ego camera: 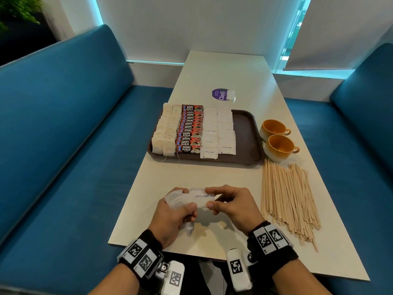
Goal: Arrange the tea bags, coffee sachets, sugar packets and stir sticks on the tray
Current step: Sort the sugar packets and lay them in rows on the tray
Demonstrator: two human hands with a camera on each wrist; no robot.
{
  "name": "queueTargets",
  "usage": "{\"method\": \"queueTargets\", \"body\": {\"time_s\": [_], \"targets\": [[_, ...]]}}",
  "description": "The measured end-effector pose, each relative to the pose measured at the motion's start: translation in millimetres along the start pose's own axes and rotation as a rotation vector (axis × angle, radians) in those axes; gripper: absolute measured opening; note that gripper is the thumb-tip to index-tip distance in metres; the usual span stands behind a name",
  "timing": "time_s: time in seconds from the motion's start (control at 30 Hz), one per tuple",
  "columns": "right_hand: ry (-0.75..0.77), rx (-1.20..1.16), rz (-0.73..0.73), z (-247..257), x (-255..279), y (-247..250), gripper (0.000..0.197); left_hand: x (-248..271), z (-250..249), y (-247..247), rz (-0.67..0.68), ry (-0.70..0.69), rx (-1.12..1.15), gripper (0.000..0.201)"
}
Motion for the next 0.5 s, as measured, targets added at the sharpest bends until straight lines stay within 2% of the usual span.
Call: {"method": "queueTargets", "body": {"time_s": [0.1,0.23,0.5], "targets": [[0.010,0.023,-0.009,-1,-2,4,0.034,0,0,0,-0.002,-0.009,-0.006,0.034],[0.017,0.057,-0.031,6,-14,16,0.034,-1,-1,-3,-0.007,-0.019,0.033,0.032],[-0.034,0.031,-0.269,24,-89,88,0.027,0,-6,-6,0.062,-0.019,0.077,0.049]]}}
Point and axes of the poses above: each hand's wrist, its own x-axis away from the middle knuckle, its own y-axis out of the back of the hand, z = x × y, the point moved 6 cm from there along -x, towards the middle knuckle, and after that the axes turned 8 degrees about x, right-handed, at the moved point
